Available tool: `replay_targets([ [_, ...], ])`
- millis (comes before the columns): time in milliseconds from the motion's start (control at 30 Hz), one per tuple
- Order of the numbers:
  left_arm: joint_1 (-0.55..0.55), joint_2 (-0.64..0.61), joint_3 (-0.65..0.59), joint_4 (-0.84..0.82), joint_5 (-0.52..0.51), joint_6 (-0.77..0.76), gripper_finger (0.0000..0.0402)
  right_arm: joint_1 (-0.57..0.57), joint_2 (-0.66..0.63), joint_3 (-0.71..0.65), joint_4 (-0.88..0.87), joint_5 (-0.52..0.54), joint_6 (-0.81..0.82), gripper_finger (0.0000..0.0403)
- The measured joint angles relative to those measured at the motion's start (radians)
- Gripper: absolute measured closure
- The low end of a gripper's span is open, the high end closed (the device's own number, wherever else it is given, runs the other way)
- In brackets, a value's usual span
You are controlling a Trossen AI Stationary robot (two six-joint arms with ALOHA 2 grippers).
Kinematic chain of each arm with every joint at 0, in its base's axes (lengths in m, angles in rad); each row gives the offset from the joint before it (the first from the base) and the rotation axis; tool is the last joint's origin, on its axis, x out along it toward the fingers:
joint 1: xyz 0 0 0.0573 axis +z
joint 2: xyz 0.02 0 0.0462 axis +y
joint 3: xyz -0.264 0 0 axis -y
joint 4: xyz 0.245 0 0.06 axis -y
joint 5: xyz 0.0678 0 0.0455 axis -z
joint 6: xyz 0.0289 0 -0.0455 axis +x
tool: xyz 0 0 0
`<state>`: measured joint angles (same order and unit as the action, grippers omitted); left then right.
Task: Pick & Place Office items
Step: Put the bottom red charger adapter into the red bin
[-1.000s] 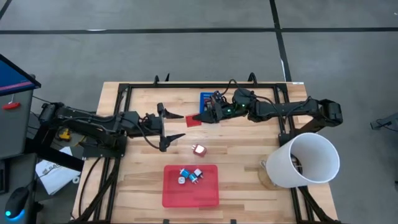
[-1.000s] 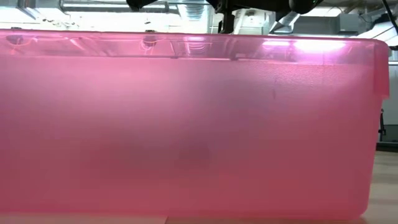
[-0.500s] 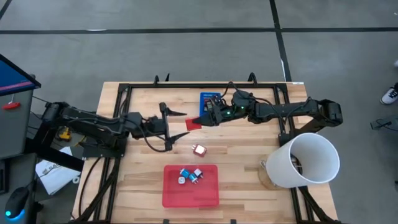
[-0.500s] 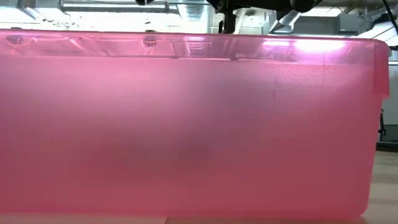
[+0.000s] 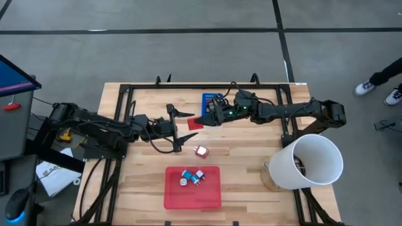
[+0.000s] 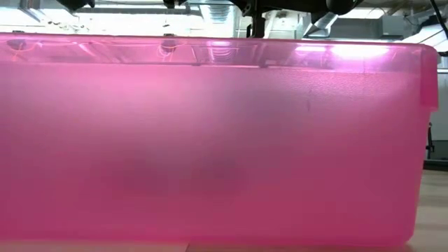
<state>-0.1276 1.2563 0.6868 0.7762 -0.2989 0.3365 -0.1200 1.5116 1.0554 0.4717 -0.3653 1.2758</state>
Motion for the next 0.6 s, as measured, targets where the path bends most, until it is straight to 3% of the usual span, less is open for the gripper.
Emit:
replay_targets([
  [167, 0.006, 0.019, 0.000, 0.005, -0.009, -0.005, 0.0089, 0.000, 0.000, 0.000, 0.000, 0.000, 0.000, 0.0295],
  [400, 0.017, 0.018, 0.021, 0.001, -0.021, -0.033, 0.0201, -0.001, -0.003, 0.000, 0.003, -0.001, 0.009, 0.0295],
  [600, 0.029, 0.006, 0.025, -0.056, 0.003, -0.078, 0.0199, -0.001, -0.003, -0.002, 0.000, 0.016, -0.002, 0.0295],
])
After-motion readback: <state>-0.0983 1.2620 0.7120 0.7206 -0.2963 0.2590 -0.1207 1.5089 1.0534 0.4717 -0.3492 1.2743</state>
